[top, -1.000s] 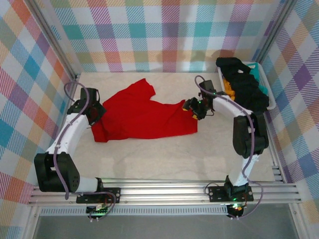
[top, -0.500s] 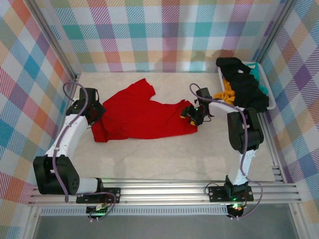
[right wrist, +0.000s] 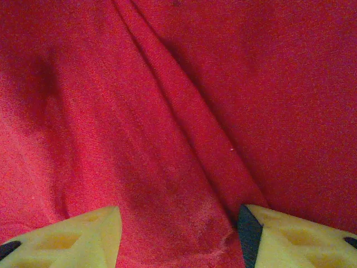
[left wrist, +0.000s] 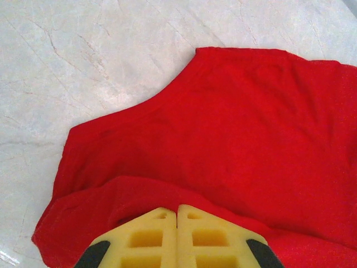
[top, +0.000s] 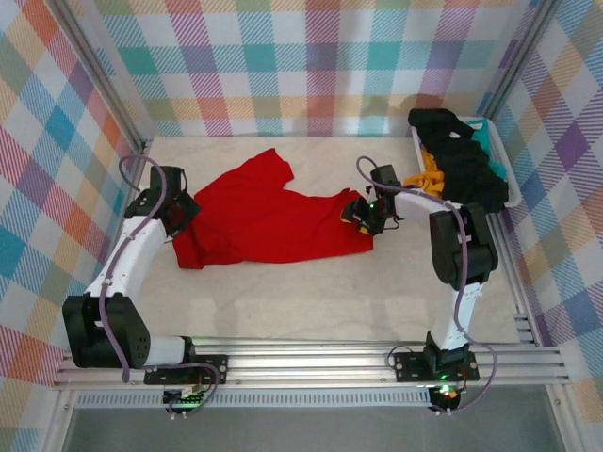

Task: Fold and stack the t-shirts

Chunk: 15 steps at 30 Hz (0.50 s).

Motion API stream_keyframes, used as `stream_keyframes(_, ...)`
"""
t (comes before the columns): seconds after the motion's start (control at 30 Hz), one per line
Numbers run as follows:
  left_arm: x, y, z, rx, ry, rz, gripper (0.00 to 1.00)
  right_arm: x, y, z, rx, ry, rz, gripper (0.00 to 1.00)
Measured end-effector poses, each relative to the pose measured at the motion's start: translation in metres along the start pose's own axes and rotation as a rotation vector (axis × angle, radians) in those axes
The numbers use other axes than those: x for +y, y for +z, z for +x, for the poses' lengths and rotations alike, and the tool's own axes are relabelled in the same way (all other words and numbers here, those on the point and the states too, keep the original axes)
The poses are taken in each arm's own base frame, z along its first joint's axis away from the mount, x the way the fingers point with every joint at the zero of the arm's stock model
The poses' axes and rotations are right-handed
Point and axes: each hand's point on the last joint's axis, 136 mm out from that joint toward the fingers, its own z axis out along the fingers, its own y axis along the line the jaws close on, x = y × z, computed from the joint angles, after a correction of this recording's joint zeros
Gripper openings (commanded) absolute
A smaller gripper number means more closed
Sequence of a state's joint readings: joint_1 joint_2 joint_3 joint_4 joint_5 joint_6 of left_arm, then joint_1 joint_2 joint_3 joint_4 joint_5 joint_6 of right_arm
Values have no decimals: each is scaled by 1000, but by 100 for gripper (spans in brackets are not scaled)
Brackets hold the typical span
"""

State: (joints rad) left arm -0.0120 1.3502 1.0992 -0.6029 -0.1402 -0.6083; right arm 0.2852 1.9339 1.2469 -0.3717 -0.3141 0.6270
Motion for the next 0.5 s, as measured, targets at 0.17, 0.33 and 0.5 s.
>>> stream_keyframes(0.17, 0, 0, 0, 0, 0, 0, 0, 12, -9, 4, 0, -9, -44, 45)
stream_keyframes(0.33, 0, -1, 0, -2, 0, 2, 0, 24, -19, 11, -1, -24, -79, 32)
stream_keyframes(0.5, 0, -4, -1, -7, -1, 7, 0, 16, -22, 21, 12, -16, -55, 30)
